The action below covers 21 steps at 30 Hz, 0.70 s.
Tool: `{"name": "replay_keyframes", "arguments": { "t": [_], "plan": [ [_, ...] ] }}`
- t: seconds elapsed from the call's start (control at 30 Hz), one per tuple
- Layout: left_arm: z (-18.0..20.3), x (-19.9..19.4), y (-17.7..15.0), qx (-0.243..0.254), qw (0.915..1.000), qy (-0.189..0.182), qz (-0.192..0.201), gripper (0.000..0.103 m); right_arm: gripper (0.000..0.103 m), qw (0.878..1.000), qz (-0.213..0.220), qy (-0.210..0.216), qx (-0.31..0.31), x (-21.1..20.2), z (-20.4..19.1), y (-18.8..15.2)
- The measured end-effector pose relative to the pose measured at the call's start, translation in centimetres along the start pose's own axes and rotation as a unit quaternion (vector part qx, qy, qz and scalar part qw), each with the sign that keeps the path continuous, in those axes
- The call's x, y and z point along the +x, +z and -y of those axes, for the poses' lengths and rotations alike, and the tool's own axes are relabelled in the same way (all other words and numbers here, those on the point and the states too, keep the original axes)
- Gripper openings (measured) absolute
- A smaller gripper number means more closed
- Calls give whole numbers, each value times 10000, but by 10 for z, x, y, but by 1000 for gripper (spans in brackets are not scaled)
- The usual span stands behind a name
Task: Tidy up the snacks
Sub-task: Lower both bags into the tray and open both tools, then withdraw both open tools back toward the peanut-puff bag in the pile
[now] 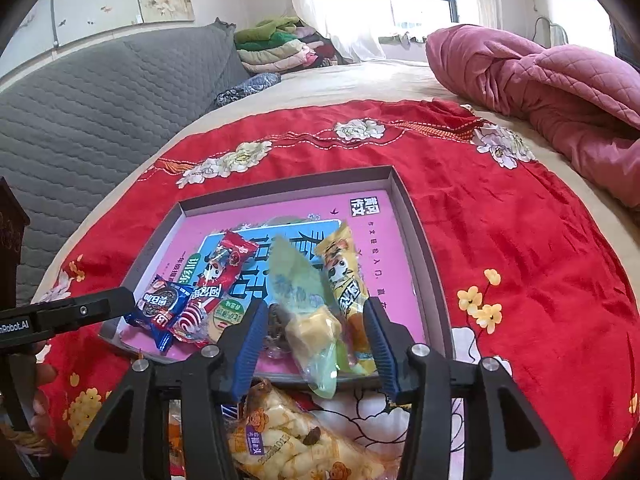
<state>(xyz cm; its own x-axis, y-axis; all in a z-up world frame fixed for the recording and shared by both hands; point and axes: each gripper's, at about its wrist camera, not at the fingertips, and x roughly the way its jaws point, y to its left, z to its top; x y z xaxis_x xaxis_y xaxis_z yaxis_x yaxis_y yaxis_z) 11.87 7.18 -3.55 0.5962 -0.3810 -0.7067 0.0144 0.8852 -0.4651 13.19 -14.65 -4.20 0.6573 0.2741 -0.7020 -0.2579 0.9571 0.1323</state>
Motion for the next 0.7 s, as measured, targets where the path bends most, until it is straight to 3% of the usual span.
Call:
{"name": "replay_keyframes", "arguments": {
  "t": [0.13, 0.7],
  "plan": [
    [0, -3, 1, 6, 10000, 0, 43, 67, 53, 10000, 51, 34, 15, -7, 1, 0],
    [4, -13, 2, 83, 9999, -77, 123, 68, 63, 9996, 242, 117, 82, -29, 8, 0]
  ]
}}
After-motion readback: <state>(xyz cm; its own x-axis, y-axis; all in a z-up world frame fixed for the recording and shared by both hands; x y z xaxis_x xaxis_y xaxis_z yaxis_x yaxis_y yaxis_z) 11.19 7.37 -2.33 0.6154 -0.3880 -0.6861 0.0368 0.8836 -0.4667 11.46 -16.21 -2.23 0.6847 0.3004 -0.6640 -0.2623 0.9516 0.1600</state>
